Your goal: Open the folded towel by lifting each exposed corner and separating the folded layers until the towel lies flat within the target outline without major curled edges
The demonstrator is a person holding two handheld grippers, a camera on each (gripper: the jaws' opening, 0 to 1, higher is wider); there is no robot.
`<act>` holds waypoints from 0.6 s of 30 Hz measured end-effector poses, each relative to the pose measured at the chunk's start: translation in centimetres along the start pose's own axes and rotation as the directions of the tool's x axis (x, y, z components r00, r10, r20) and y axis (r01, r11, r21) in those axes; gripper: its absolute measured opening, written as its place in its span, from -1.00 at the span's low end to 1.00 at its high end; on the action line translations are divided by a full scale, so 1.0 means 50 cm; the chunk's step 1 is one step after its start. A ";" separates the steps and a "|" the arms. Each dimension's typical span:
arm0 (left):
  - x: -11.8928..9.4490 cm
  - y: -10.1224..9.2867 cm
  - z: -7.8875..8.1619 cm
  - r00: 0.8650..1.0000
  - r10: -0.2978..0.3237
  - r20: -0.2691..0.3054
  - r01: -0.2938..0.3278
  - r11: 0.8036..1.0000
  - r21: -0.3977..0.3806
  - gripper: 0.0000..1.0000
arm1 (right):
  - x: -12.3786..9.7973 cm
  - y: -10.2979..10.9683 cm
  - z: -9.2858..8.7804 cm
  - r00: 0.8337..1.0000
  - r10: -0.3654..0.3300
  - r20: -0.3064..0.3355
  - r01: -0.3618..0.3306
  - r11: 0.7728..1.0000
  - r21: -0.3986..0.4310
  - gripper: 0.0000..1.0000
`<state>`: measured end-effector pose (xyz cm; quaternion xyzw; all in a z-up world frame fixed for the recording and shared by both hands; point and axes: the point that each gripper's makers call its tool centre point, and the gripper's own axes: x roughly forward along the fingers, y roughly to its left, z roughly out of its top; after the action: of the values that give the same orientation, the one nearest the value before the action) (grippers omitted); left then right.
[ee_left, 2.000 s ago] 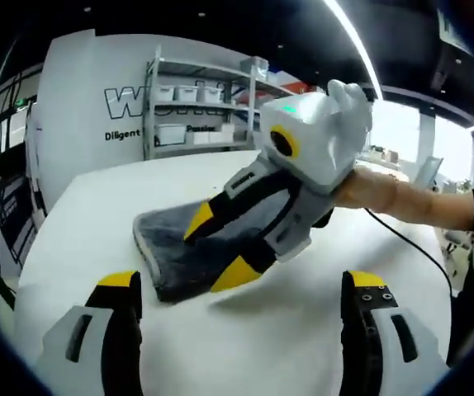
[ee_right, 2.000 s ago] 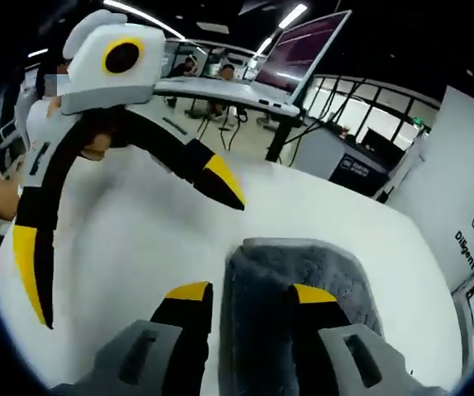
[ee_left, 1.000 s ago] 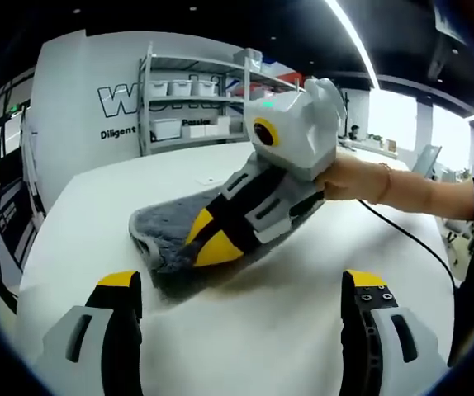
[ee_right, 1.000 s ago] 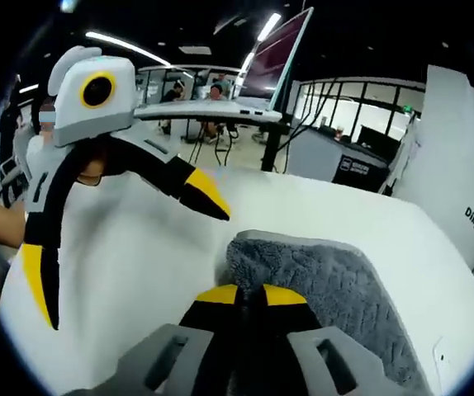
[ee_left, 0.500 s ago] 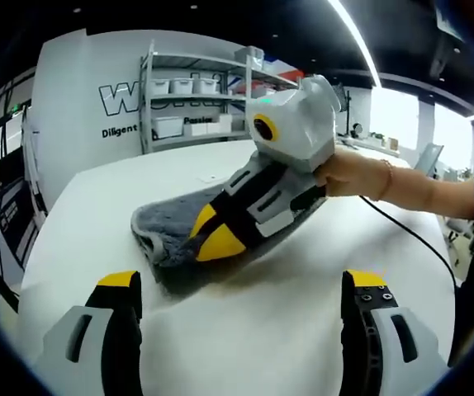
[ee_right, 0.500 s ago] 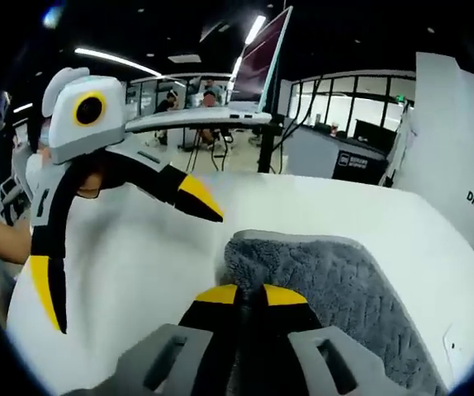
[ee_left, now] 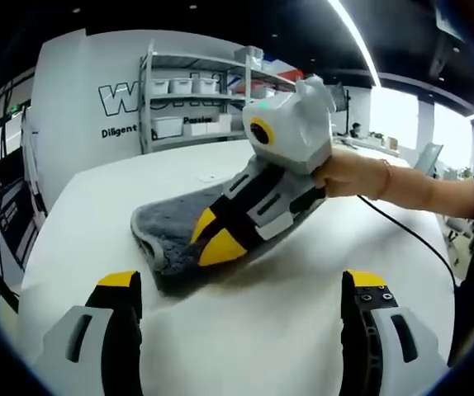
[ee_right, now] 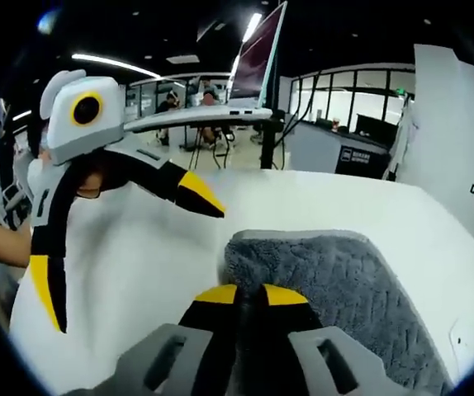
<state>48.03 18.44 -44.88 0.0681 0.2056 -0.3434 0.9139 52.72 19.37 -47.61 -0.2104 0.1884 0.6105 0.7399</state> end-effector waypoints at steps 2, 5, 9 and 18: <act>-0.001 -0.003 -0.001 1.000 0.000 0.001 0.000 1.000 -0.001 0.98 | -0.004 -0.003 0.004 1.000 -0.005 0.004 0.005 1.000 0.002 -0.92; 0.000 -0.005 0.001 1.000 -0.005 0.003 0.005 1.000 0.002 0.98 | -0.018 -0.010 0.014 1.000 -0.023 0.019 0.023 1.000 0.004 -0.92; 0.001 -0.006 -0.002 1.000 -0.004 -0.003 0.004 1.000 0.003 0.98 | -0.044 -0.023 0.029 0.997 -0.057 0.045 0.057 0.998 0.001 -0.93; 0.002 -0.007 -0.003 1.000 -0.010 -0.005 0.010 1.000 -0.001 0.98 | -0.129 -0.063 0.041 0.983 -0.154 0.104 0.157 0.988 -0.016 -0.94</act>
<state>47.80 18.15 -45.04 0.0677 0.2084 -0.3477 0.9117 54.69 14.61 -42.16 -0.2017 0.1256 0.5633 0.7914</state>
